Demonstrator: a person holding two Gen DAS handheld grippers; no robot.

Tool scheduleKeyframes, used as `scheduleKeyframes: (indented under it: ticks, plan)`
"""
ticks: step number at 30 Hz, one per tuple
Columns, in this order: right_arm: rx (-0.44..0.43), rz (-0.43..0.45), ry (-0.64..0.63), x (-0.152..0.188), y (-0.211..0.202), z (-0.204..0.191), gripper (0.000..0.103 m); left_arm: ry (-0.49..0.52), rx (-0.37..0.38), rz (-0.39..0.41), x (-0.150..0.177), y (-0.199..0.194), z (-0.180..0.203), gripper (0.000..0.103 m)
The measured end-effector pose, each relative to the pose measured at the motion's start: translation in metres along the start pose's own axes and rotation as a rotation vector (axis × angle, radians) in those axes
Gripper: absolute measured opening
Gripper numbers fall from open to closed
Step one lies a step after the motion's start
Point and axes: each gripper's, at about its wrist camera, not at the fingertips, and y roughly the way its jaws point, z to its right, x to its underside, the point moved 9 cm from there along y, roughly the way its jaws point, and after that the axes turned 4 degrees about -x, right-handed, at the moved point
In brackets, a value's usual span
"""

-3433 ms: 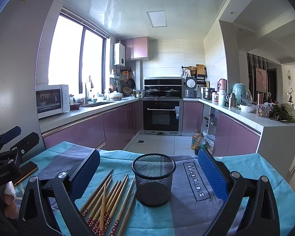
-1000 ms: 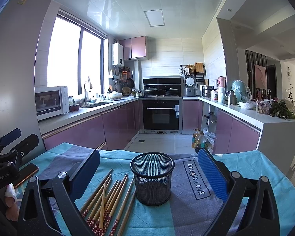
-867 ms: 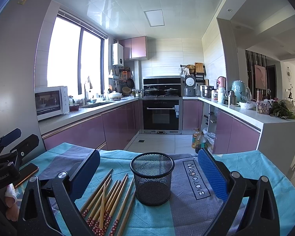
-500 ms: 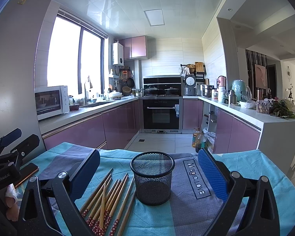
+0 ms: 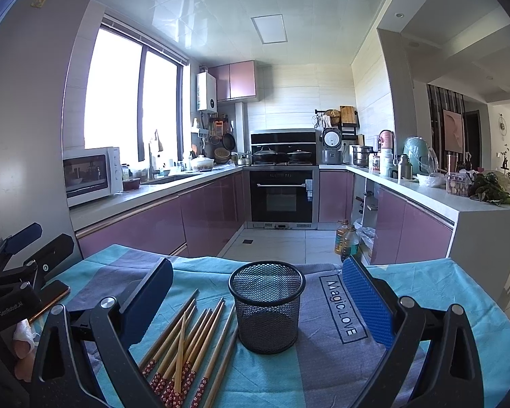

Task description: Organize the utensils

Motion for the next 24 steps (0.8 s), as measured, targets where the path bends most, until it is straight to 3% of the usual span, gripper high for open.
scheduleKeyframes:
  ticks: [10,16,18,24]
  plan:
    - [-0.060,-0.046,-0.017,0.005,0.005,-0.012,0.096,0.006,0.002,-0.034,0.009,0.006,-0.001,0.097]
    - [-0.145,-0.142,-0.060,0.024,0.017,-0.034,0.096,0.010,0.007,-0.077,0.014,0.012,-0.003,0.097]
    - [-0.189,-0.194,-0.080,0.034,0.023,-0.045,0.092,0.014,0.016,-0.102,0.018,0.015,-0.003,0.097]
    - [-0.280,-0.397,-0.126,0.075,0.048,-0.072,0.061,0.040,0.013,-0.187,0.033,0.029,-0.009,0.097]
